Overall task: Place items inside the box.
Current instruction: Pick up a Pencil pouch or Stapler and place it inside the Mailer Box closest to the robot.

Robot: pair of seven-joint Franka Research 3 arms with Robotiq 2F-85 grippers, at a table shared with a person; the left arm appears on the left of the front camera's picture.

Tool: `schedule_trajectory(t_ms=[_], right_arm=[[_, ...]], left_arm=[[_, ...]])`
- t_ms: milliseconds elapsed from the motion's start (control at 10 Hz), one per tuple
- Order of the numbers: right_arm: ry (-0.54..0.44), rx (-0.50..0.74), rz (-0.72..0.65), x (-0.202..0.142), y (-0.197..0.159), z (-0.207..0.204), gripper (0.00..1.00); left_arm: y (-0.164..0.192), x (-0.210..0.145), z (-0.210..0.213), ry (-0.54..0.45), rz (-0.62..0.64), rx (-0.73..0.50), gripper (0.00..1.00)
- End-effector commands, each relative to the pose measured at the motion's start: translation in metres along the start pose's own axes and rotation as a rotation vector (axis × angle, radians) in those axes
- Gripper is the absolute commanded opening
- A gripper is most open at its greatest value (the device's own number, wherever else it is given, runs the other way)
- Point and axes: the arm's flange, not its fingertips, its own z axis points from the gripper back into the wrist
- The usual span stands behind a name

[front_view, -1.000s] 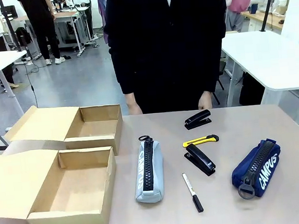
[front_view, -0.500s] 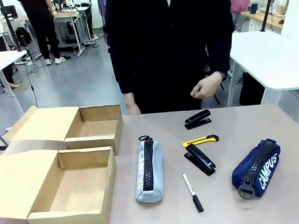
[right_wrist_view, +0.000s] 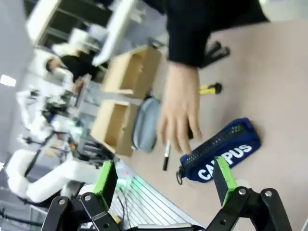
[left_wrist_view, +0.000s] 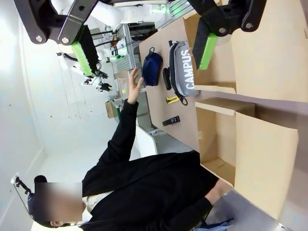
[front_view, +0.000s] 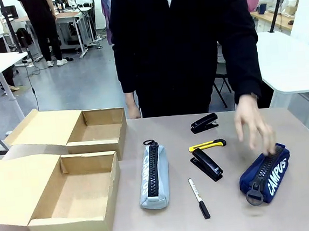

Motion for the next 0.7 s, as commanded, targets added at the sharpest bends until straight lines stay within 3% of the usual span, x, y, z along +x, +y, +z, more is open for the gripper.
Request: schedule_trajectory(t_ms=[0, 200, 600], right_arm=[[-0.051, 0.309, 0.038, -0.047, -0.069, 0.102, 1.0], [-0.145, 0.351, 0.065, -0.091, -0.093, 0.133, 1.0], [-0.165, 0.336, 0.018, -0.092, -0.108, 0.119, 1.0]], left_arm=[[0.0, 0.001, -0.001, -0.007, -0.023, -0.022, 1.0], [0.0, 0.001, -0.001, -0.007, -0.023, -0.022, 1.0], [0.0, 0.001, -0.001, -0.007, -0.023, -0.022, 1.0]])
